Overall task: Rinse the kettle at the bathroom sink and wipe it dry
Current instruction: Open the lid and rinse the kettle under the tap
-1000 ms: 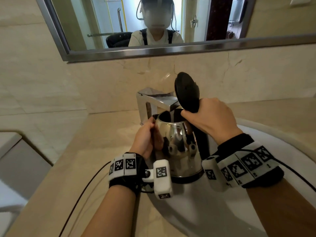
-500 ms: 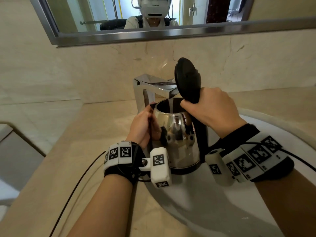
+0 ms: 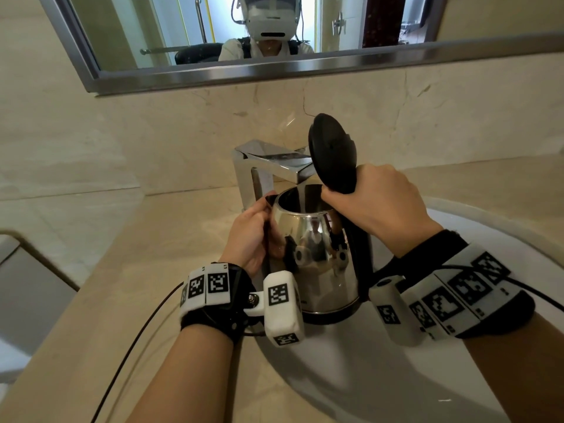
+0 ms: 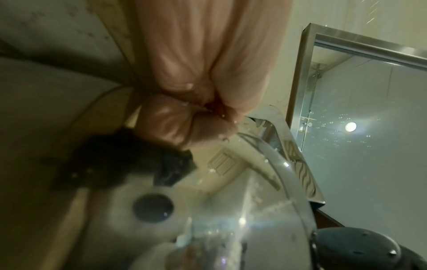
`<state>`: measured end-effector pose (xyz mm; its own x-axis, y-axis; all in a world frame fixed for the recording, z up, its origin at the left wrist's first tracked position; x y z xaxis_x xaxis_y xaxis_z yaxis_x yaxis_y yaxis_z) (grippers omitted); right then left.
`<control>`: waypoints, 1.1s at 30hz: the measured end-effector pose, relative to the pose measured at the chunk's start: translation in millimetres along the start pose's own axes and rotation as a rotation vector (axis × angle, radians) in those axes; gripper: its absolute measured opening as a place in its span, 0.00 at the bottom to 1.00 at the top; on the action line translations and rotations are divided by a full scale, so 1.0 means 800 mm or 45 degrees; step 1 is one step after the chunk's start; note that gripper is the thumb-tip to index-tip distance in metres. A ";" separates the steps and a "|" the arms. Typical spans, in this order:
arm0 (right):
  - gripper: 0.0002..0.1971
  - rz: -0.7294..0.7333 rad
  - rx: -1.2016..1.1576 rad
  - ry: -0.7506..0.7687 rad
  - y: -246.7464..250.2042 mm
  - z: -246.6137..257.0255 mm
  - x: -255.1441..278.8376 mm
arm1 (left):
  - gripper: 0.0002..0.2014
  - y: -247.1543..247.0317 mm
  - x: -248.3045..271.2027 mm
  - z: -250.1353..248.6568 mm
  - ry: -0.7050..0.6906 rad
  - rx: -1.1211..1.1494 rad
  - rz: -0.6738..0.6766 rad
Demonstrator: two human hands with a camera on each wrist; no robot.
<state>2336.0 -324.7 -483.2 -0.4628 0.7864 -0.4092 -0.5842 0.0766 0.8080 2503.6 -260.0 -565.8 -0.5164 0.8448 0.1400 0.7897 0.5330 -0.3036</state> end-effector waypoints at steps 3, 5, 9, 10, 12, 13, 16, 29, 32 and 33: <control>0.17 0.000 -0.003 0.007 0.000 0.003 0.001 | 0.20 0.001 -0.001 0.000 0.002 0.022 -0.035; 0.16 -0.004 0.003 0.021 0.001 0.006 0.002 | 0.19 0.002 -0.002 -0.001 -0.003 0.039 -0.056; 0.17 -0.039 0.026 0.041 0.011 0.008 -0.003 | 0.20 -0.003 0.004 -0.006 -0.037 0.035 -0.020; 0.18 -0.053 0.031 0.038 0.015 0.009 -0.005 | 0.20 -0.005 0.006 -0.007 -0.049 0.029 -0.004; 0.19 -0.077 0.040 0.025 0.021 0.009 -0.008 | 0.20 -0.008 0.008 -0.009 -0.059 0.044 0.006; 0.19 -0.084 0.038 0.019 0.023 0.009 -0.008 | 0.20 -0.008 0.008 -0.009 -0.061 0.065 0.010; 0.20 -0.089 0.029 0.005 0.025 0.009 -0.009 | 0.22 -0.005 0.007 -0.009 -0.061 0.099 0.005; 0.22 -0.058 0.069 0.009 0.022 0.020 -0.016 | 0.16 -0.012 0.010 0.001 0.193 0.019 -0.029; 0.22 -0.057 0.081 0.051 0.020 0.023 -0.015 | 0.15 -0.010 0.010 0.002 0.184 0.019 -0.043; 0.21 -0.060 0.080 0.062 0.019 0.024 -0.013 | 0.15 -0.009 0.010 0.001 0.176 0.012 -0.042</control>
<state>2344.6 -320.2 -458.2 -0.4686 0.7503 -0.4663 -0.5636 0.1525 0.8118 2493.3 -257.5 -563.4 -0.4911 0.8255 0.2783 0.7694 0.5608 -0.3058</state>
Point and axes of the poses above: each hand's wrist, its own x-axis away from the middle knuckle, its own y-axis out of the back of the hand, z = x × y, the point moved 4 cm from there along -x, towards the middle knuckle, and after that the axes turned 3 degrees about y, right-handed, at the moved point
